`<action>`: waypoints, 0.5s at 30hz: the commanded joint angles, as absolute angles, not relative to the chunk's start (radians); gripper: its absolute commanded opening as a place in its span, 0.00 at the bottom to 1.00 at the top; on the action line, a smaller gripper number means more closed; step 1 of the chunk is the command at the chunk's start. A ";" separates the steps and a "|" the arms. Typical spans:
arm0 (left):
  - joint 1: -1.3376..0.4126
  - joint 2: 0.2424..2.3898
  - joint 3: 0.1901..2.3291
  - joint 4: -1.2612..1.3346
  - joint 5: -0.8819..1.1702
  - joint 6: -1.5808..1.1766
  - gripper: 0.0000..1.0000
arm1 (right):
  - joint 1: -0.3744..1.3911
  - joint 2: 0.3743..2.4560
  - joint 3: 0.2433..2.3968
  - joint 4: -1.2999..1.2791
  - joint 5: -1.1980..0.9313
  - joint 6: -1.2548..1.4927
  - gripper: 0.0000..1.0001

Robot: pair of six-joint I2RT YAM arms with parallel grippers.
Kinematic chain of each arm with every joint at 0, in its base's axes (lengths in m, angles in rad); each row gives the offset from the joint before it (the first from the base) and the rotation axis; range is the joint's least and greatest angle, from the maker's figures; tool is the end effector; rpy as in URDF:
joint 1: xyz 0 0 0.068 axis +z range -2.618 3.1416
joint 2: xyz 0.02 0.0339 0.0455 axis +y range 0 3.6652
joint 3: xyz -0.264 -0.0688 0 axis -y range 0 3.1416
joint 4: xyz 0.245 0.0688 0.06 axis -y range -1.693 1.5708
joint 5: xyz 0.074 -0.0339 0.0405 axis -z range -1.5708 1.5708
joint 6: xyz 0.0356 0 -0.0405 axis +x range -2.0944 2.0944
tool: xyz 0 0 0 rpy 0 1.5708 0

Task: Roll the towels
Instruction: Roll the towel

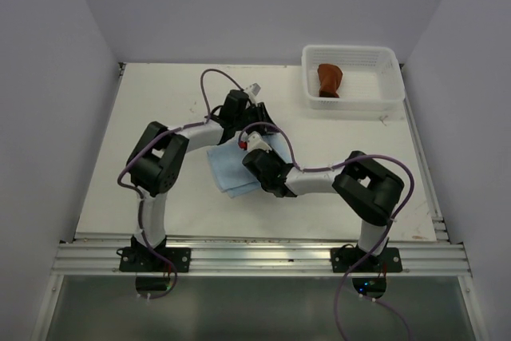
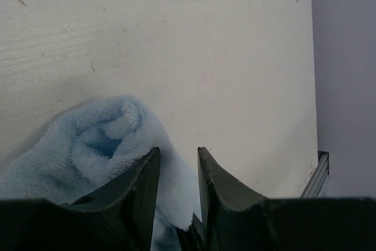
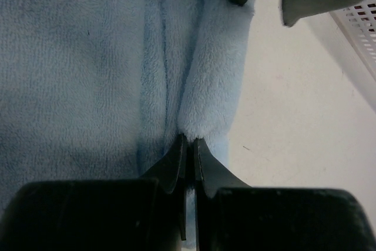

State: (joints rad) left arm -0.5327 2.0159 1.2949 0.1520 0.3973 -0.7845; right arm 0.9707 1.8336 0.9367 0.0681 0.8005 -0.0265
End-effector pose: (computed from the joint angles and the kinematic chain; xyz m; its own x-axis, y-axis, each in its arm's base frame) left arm 0.3783 -0.2390 0.1776 -0.8577 -0.2506 -0.4489 0.2023 0.6383 -0.7427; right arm 0.2216 0.2786 0.1416 -0.4082 -0.6291 -0.6615 -0.3117 0.7771 -0.5468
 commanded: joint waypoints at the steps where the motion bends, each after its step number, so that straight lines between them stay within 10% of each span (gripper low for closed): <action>1: -0.535 2.063 1.287 0.178 0.400 -0.769 0.36 | 0.979 1.848 0.917 0.124 0.792 -0.023 0.00; 8: -0.545 2.091 1.296 0.071 0.273 -0.698 0.35 | 0.973 1.841 0.908 0.149 0.785 -0.008 0.00; 15: -0.545 2.091 1.272 0.032 0.201 -0.677 0.34 | 0.957 1.753 0.870 0.163 0.762 0.078 0.22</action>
State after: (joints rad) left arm -0.5507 2.0804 1.2942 0.1139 0.2905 -0.7319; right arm 0.9634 1.8179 0.8982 0.1341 0.7887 0.0116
